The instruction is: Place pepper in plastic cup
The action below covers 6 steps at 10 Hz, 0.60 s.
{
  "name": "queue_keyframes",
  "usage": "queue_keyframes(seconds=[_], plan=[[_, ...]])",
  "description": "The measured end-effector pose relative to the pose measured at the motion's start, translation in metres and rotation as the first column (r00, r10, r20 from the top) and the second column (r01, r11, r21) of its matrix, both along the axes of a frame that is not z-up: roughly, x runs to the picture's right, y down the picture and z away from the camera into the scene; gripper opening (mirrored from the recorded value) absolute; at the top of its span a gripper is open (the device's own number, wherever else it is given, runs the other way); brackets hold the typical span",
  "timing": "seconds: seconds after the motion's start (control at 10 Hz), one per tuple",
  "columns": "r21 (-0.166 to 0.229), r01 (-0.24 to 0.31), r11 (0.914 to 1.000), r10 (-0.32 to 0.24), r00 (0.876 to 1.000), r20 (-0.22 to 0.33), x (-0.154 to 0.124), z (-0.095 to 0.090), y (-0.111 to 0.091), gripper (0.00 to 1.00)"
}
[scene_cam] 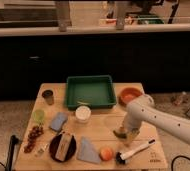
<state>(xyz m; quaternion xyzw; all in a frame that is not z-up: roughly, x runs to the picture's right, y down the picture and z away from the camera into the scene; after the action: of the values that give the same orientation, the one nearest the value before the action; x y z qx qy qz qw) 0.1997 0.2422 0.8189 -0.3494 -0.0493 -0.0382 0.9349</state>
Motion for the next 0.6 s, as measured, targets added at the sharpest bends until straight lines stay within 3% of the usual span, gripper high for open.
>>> queue_keyframes(seconds=[0.3, 0.5, 0.6], plan=[[0.003, 0.015, 0.9999, -0.015, 1.0, -0.01, -0.0045, -0.0008, -0.0052, 0.16], [0.0, 0.025, 0.9997, -0.025, 1.0, -0.014, -0.0044, -0.003, -0.0074, 0.01], [-0.001, 0.027, 0.9996, -0.027, 1.0, -0.016, -0.0043, -0.0039, -0.0086, 0.0]])
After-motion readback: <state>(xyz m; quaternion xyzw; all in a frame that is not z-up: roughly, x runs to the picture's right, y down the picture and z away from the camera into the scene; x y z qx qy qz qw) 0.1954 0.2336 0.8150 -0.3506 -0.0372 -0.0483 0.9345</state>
